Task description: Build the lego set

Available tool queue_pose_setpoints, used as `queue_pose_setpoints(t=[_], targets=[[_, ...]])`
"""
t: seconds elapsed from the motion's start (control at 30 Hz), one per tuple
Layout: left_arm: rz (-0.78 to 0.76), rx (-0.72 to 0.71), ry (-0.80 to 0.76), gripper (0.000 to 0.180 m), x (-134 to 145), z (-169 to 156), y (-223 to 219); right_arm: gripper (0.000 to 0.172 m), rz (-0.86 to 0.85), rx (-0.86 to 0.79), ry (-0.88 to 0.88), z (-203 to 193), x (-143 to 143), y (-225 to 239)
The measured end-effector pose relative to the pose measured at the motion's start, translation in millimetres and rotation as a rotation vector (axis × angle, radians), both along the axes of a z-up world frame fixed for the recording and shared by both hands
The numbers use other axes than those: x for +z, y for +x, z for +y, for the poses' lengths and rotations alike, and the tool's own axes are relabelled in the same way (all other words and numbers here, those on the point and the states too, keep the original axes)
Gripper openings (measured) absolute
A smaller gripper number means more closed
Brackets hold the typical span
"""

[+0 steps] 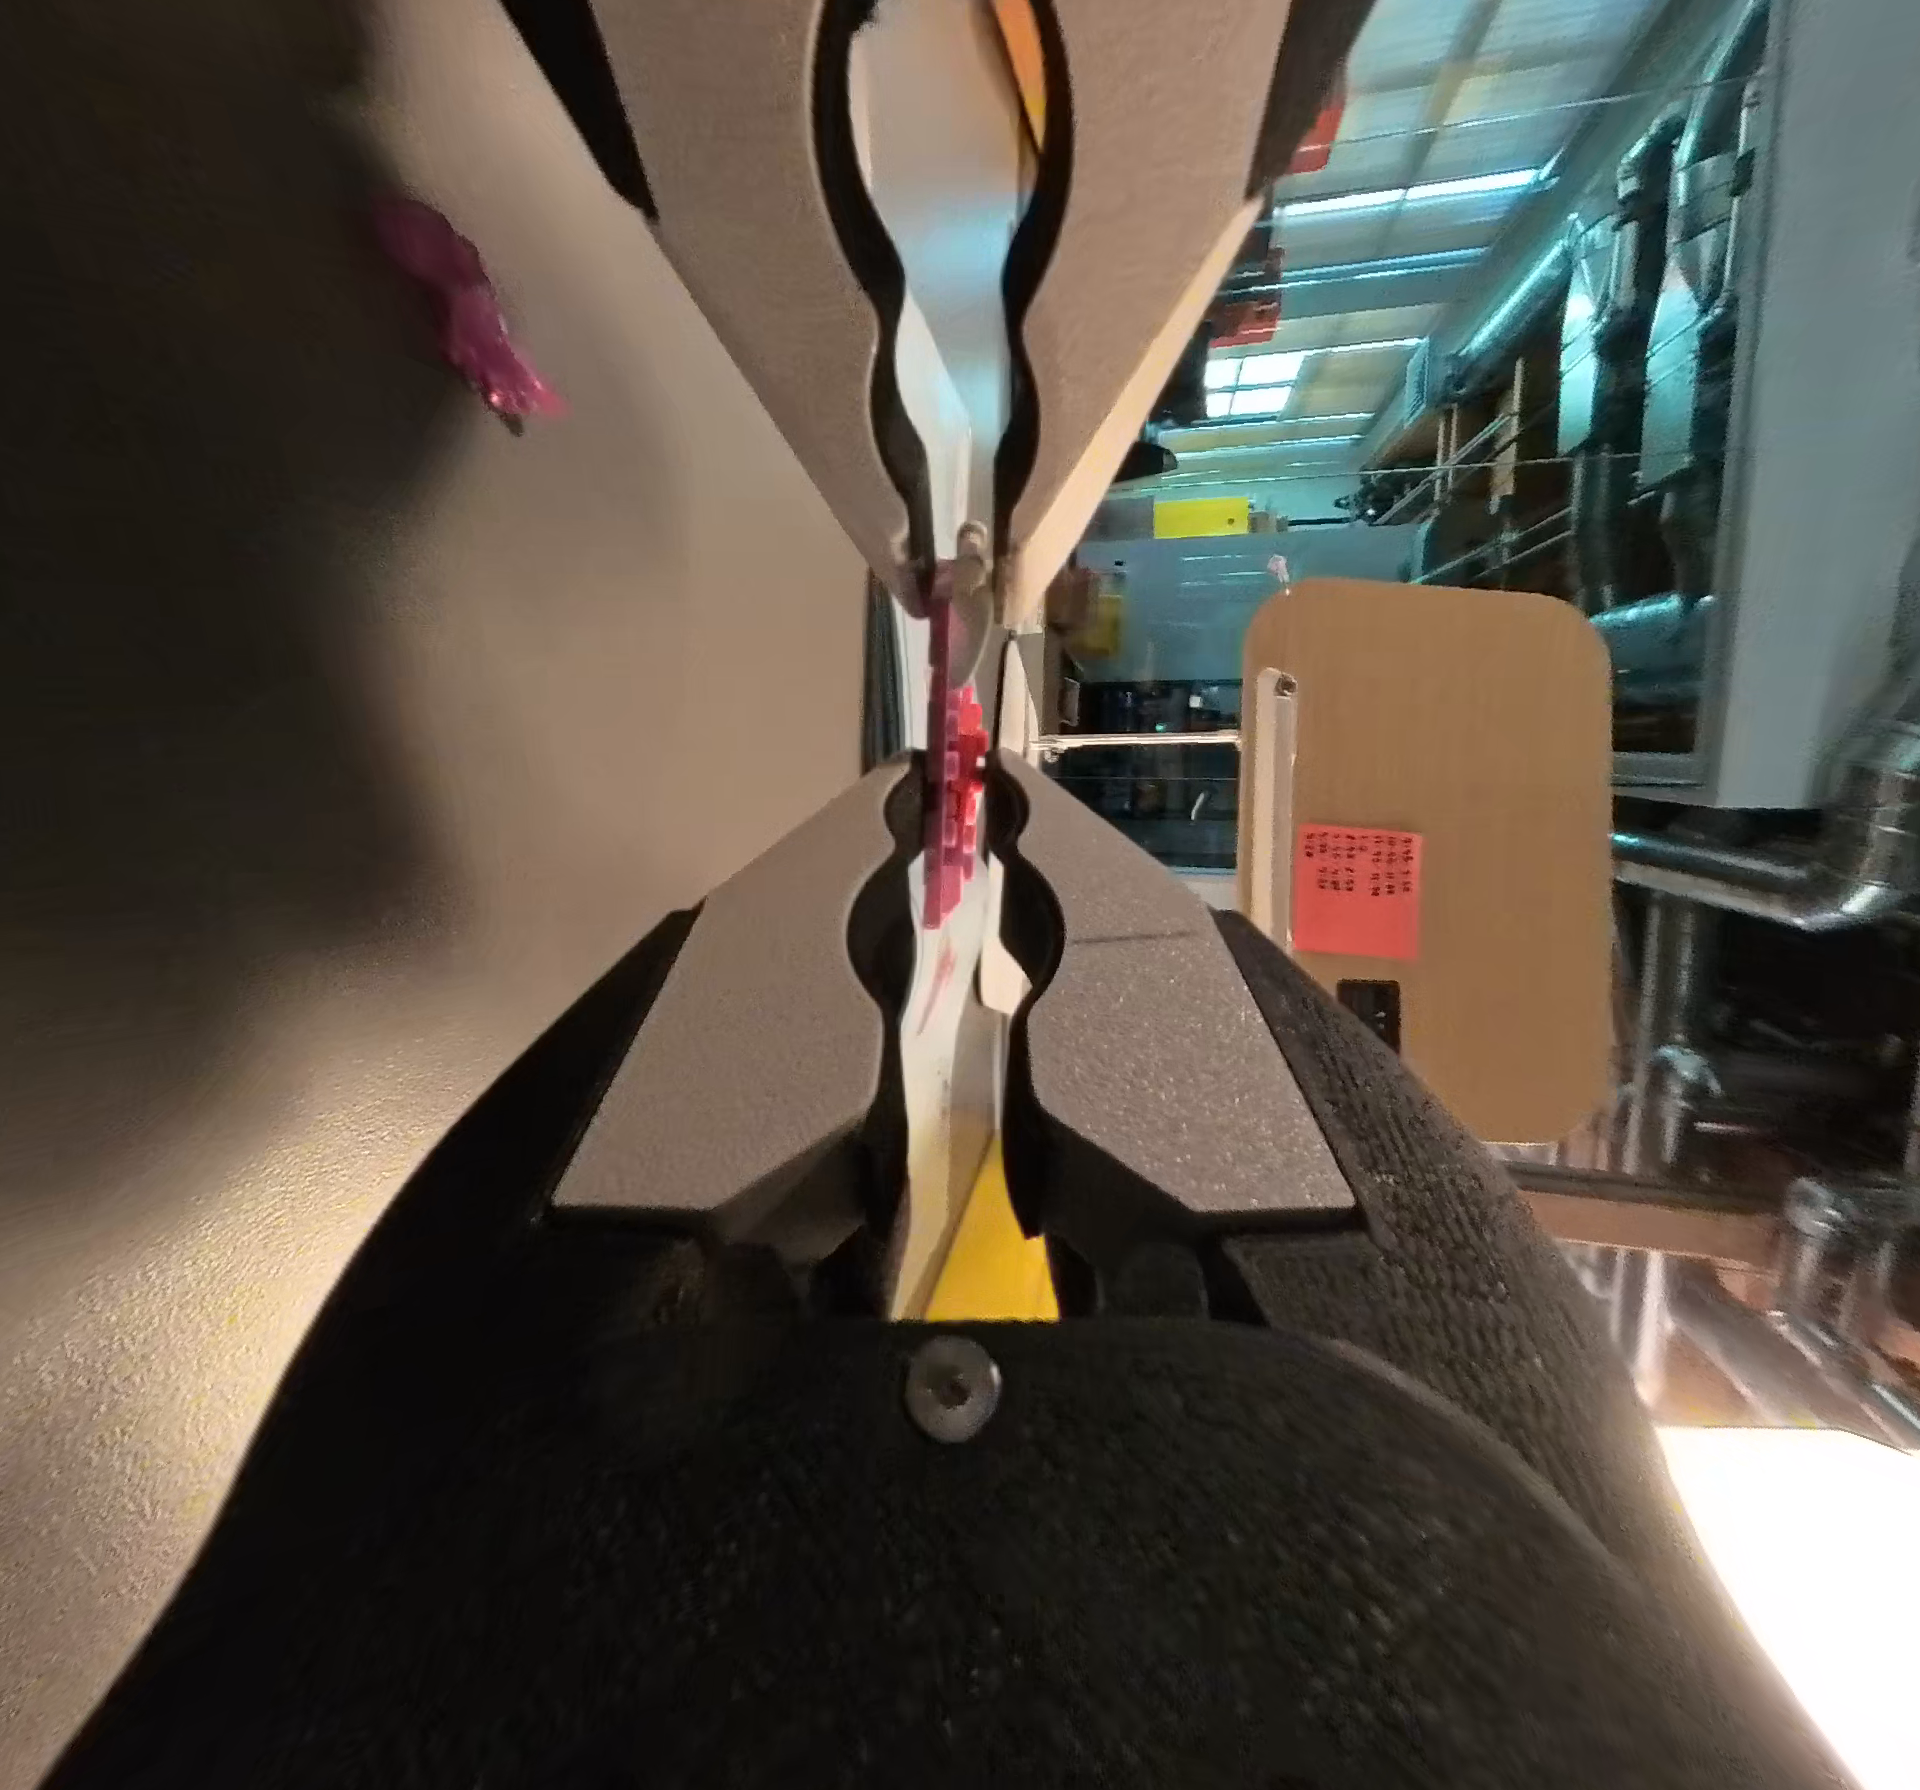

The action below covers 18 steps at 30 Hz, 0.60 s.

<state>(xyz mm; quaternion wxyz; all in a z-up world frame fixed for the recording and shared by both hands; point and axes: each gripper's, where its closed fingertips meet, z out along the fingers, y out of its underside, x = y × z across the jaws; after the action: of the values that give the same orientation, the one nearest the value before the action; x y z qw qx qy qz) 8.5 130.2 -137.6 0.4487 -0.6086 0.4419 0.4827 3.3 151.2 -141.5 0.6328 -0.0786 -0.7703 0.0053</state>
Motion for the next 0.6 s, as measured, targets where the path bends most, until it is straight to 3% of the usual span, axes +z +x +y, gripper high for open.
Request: queue_pose_setpoints(t=[0.6], targets=[[0.005, -0.012, -0.043, 0.008, -7.4, -0.8, 4.4, 0.005, -0.079, 0.017, 0.1, 0.4, -9.7, 3.7]])
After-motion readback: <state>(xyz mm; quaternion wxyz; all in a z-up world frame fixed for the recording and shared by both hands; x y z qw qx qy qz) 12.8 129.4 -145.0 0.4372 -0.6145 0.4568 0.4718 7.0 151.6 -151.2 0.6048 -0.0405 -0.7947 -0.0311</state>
